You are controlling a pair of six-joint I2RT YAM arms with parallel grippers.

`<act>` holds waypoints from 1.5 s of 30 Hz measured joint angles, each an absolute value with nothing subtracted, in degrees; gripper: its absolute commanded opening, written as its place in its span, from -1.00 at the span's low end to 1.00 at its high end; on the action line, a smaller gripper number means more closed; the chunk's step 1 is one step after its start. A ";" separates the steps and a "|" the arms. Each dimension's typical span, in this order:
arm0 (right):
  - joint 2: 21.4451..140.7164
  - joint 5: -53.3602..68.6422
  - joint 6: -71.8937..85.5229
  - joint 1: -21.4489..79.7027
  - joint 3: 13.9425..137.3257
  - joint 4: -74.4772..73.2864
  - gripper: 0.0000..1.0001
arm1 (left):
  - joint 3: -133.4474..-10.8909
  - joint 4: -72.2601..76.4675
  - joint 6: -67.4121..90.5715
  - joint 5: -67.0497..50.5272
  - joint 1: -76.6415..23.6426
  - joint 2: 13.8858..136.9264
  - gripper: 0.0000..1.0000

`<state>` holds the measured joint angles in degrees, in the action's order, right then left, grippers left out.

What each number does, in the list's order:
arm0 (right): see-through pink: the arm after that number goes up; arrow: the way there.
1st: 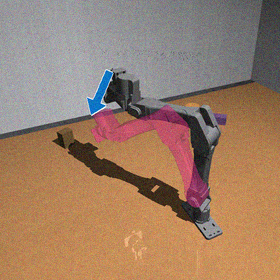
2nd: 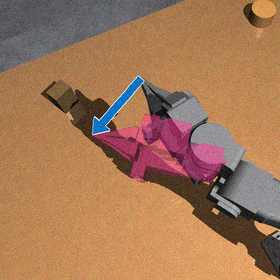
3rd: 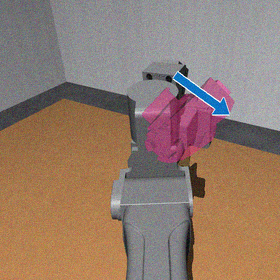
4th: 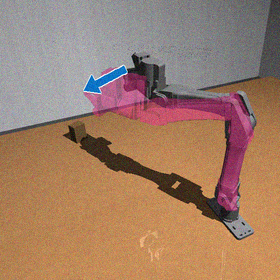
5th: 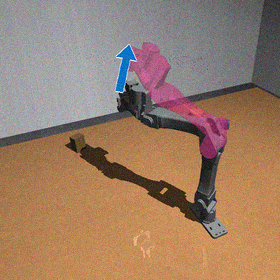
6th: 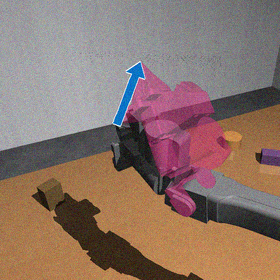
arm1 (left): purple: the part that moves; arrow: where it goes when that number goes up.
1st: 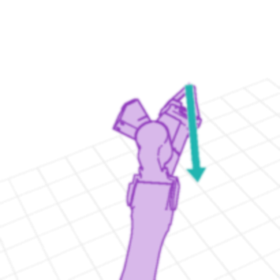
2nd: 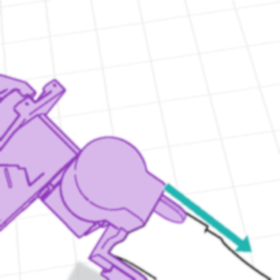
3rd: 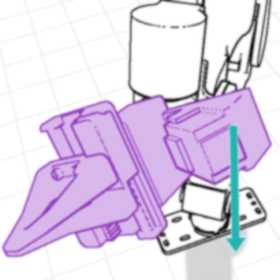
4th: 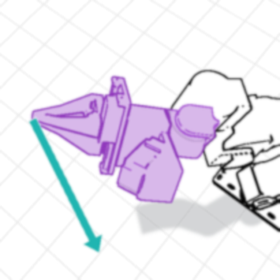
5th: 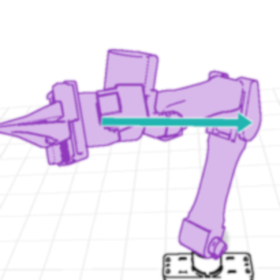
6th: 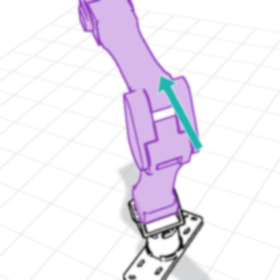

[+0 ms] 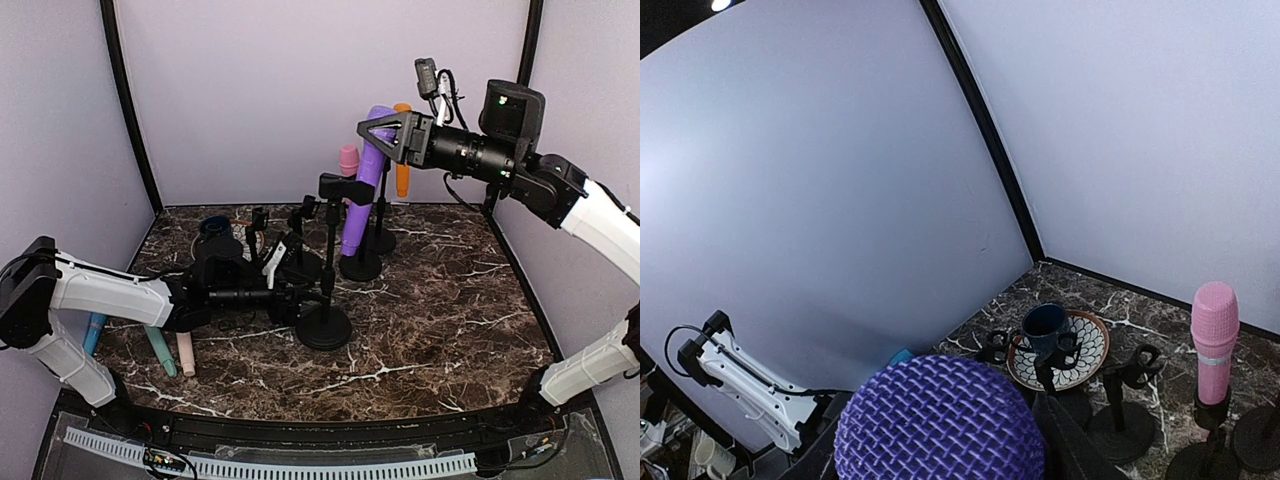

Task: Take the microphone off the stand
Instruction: Pass from the right arm to the left

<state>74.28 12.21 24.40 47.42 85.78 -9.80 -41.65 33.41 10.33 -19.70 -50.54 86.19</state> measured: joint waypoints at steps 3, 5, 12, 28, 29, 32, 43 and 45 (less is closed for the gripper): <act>74.24 11.92 24.75 47.44 85.76 -9.82 -0.39 | -41.65 34.83 10.44 -20.14 -51.05 86.39 0.49; 74.24 11.81 24.86 47.44 85.76 -9.85 -0.39 | -41.65 36.03 10.55 -20.34 -51.18 86.56 0.46; 74.22 10.61 25.61 47.44 85.76 -9.82 -0.38 | -41.65 38.20 11.00 -21.23 -51.64 90.08 0.37; 72.95 8.69 26.94 47.44 85.78 -9.82 -0.37 | -43.42 39.40 11.07 -21.43 -52.97 93.86 -0.43; 72.95 8.56 26.94 47.44 85.78 -9.82 -0.37 | -43.48 39.40 10.94 -21.41 -53.04 93.95 -0.47; 72.95 7.86 26.92 47.44 85.76 -9.96 -0.33 | -43.51 39.18 10.33 -21.21 -53.30 93.97 -0.68; 69.47 1.72 27.42 47.48 82.48 -8.69 0.83 | -41.87 34.68 8.82 -18.74 -54.61 88.27 -1.00; 68.20 0.71 27.66 47.48 81.49 -7.70 0.96 | -41.39 32.77 9.37 -17.67 -54.54 85.82 -1.00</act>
<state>68.20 0.71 27.66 47.48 81.49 -7.70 -41.39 32.77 9.37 -17.67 -54.54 85.82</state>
